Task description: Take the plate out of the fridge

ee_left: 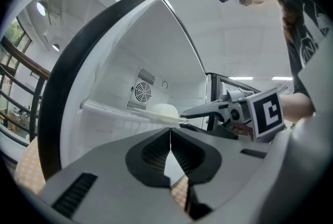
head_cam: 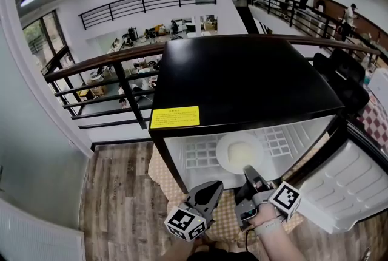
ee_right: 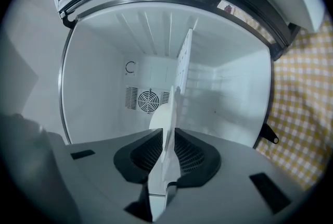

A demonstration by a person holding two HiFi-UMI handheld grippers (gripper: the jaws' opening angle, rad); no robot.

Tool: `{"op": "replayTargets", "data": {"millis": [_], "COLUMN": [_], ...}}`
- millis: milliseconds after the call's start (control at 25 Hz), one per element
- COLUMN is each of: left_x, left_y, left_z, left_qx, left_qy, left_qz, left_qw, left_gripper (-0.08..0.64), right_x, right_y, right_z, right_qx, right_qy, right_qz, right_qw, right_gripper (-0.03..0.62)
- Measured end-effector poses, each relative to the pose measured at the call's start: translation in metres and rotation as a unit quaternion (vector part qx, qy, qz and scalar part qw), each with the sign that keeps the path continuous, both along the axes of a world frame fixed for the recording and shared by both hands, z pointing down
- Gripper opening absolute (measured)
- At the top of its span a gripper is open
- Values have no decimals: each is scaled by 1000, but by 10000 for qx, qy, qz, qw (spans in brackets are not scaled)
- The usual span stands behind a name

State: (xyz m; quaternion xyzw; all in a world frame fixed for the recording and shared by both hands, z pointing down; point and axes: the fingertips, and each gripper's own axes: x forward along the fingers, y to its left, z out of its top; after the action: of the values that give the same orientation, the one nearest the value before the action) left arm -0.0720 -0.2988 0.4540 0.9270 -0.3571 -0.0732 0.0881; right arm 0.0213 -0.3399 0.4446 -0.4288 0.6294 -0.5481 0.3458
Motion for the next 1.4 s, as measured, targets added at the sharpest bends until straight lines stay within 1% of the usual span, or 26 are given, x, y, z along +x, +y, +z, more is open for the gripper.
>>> {"op": "replayTargets", "data": {"millis": [280, 480, 760, 840, 960, 1000, 1080, 1120, 1240, 1400], "left_x": [-3, -4, -2, -2, -2, -2, -1, -1, -3, -4], "left_y": [0, -1, -2, -2, -3, -3, -3, -2, -2, -2], "left_z": [1, 2, 4, 4, 3, 3, 3, 3, 4, 5], "left_qx": [-5, -9, -23, -22, -24, -26, -30, -33, -58, -84], "left_qy": [-33, -38, -16, -11, 0, 6, 17, 20, 34, 45], "left_qz": [-50, -74, -60, -53, -48, -47, -39, -37, -45, -47], "left_qw": [10000, 10000, 10000, 10000, 10000, 10000, 10000, 10000, 10000, 9999], "left_gripper": [11, 11, 11, 11, 11, 11, 11, 11, 11, 11], "right_x": [-4, -4, -2, -3, -3, -2, -3, -3, -5, -7], "right_y": [-13, -14, -4, -2, -2, -3, -6, -7, -10, -12], "right_z": [2, 6, 7, 6, 6, 6, 7, 7, 6, 7], "right_qx": [-31, -59, -146, -144, -164, -191, -263, -300, -381, -364], "right_qy": [104, -133, -243, -216, -1, 46, 57, 47, 40, -93], "right_qz": [-66, -32, 24, 9, -28, -36, -51, -62, -75, -59], "right_qw": [9999, 9999, 9996, 9997, 9999, 9998, 9996, 9995, 9992, 9993], "right_gripper": [58, 58, 58, 58, 60, 64, 115, 129, 129, 129]}}
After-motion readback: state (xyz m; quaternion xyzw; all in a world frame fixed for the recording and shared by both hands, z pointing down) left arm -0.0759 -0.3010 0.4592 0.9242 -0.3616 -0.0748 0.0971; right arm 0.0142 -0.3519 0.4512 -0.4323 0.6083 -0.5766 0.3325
